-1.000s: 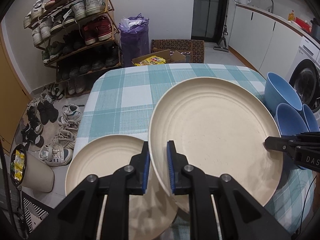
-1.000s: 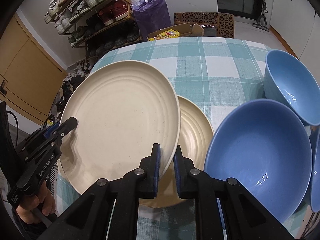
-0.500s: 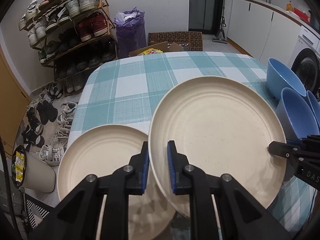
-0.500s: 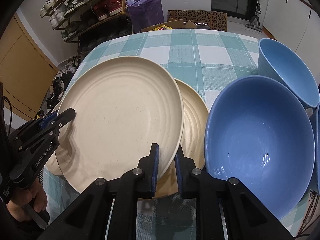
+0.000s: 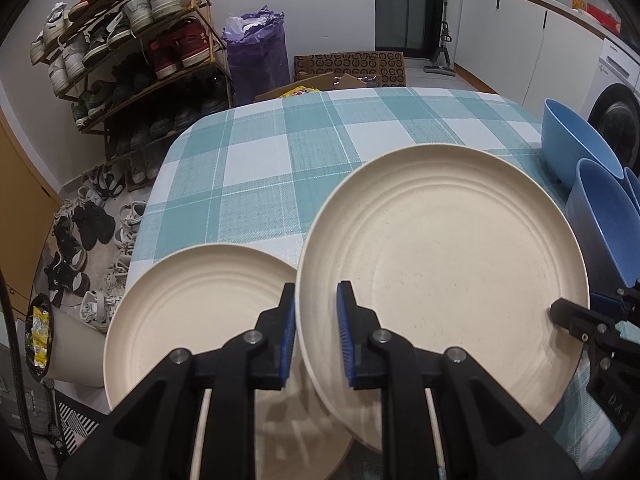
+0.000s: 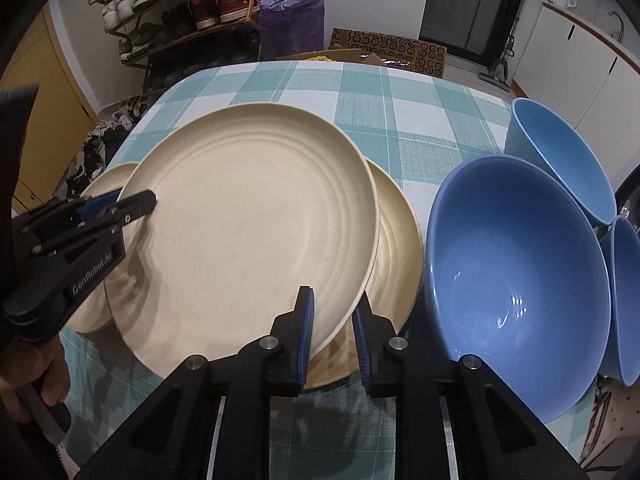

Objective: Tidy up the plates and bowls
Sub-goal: 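Carry the held cream plate over another cream plate and lower it, then open the right tool to release the plate onto the stack, then move the right tool to the remaining single cream plate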

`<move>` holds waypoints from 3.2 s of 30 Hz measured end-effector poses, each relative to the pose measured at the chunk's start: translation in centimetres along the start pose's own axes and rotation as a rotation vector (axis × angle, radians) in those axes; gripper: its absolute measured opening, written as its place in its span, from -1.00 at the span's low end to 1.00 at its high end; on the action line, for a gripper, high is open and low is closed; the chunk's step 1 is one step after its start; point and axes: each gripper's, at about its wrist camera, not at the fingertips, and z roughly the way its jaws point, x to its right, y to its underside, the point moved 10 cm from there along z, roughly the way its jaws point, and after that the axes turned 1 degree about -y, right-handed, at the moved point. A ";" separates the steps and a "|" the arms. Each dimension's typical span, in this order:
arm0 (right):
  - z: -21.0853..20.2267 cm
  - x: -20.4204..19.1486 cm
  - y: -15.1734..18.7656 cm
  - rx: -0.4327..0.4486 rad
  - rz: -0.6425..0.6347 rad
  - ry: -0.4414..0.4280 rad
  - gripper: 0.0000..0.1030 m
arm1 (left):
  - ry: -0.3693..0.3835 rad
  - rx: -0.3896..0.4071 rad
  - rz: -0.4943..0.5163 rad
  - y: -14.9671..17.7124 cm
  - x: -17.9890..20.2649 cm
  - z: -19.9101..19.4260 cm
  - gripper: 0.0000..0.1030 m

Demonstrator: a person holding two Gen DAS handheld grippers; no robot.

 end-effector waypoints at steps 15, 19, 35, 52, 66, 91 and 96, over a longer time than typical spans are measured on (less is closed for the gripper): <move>-0.1 -0.3 2.4 -0.047 0.028 -0.002 -0.37 | -0.020 0.003 0.071 -1.1 2.0 1.6 -0.65; -0.1 -0.1 3.0 -0.056 0.035 0.008 -0.21 | -0.007 0.003 0.088 -1.3 2.9 1.9 -0.65; 0.9 0.5 3.6 -0.050 0.075 0.009 0.20 | 0.023 0.002 0.096 -1.3 4.2 2.9 -0.65; -0.4 -0.2 3.9 -0.014 0.081 -0.047 0.64 | 0.073 0.034 -0.008 0.4 0.8 -1.4 -0.04; -3.8 -4.1 4.9 0.002 -0.002 -0.162 0.69 | 0.018 0.108 -0.088 2.9 -4.1 -7.9 0.87; -7.1 -12.2 -1.6 0.150 -0.206 -0.273 0.69 | -0.109 0.177 -0.287 8.1 -14.3 -13.3 1.00; -5.8 -13.8 -2.9 0.156 -0.220 -0.301 0.69 | -0.130 0.164 -0.304 8.7 -15.3 -12.2 1.00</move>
